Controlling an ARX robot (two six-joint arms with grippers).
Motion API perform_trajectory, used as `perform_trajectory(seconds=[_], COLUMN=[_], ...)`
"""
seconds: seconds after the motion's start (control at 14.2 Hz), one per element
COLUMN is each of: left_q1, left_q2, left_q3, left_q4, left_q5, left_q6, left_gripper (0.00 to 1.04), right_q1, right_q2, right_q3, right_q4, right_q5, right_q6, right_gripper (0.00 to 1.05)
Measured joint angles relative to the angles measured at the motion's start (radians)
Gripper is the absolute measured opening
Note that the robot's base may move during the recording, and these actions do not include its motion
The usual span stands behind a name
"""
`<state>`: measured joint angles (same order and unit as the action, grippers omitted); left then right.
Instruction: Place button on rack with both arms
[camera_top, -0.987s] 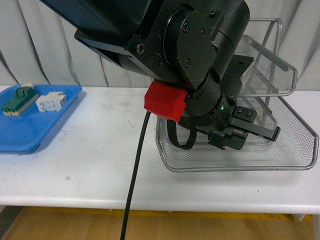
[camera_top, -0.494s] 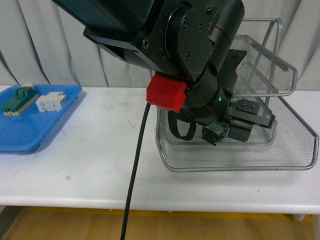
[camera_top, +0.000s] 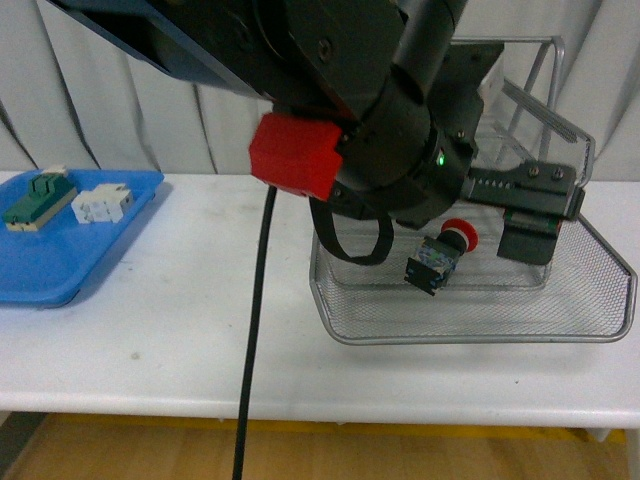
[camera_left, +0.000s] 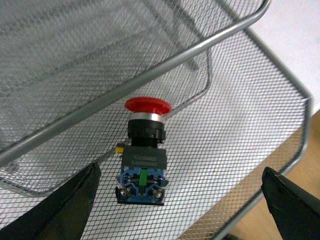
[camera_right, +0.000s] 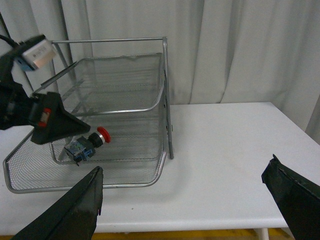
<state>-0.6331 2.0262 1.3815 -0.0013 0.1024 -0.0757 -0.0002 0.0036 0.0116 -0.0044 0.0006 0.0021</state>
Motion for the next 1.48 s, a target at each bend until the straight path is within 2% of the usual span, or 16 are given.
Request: perform_trajectory(seconds=[0.35,0.42,0.49,0.56,0.63,0.78,0.92,0.99,1.48], left_q1=[-0.010,-0.019,0.018,0.072,0.135,0.289,0.373,0.402,0.534], left_q2=[-0.301,-0.348,-0.404,-0.514,-0.639,-0.860,-0.956,-1.010,-1.318], left_q3=[-0.290,-0.391,-0.509,-0.675,-0.814,-1.007,-1.139,-1.170,-1.313], left_q4=[0.166,0.384,0.602,0.725,0.804,0.823,0.795,0.789,0.631], left_q5=[-0.002,-0.146,-0.372,-0.531,-0.574,-0.466,-0.367,-0.337,-0.205], left_q6=[-0.031,-0.012,0.020,0.040,0.050,0.058,0.058,0.060,0.061], left_gripper=[0.98,0.92,0.81,0.70,0.59,0.34,0.07,0.02,0.02], right_q1=[0.000,0.000,0.000,0.000,0.000,0.000,0.000,0.000,0.000], right_q2=[0.000,0.000,0.000,0.000,0.000,0.000,0.000,0.000,0.000], right_q3=[0.000,0.000,0.000,0.000,0.000,0.000,0.000,0.000,0.000], right_q4=[0.000,0.001,0.000,-0.002,0.000,0.000,0.000,0.001,0.000], right_q5=[0.000,0.000,-0.002,0.001,0.000,0.000,0.000,0.000,0.000], right_q6=[0.000,0.000,0.000,0.000,0.000,0.000,0.000,0.000,0.000], right_gripper=[0.98,0.98,0.98,0.98,0.98,0.98,0.98,0.98,0.98])
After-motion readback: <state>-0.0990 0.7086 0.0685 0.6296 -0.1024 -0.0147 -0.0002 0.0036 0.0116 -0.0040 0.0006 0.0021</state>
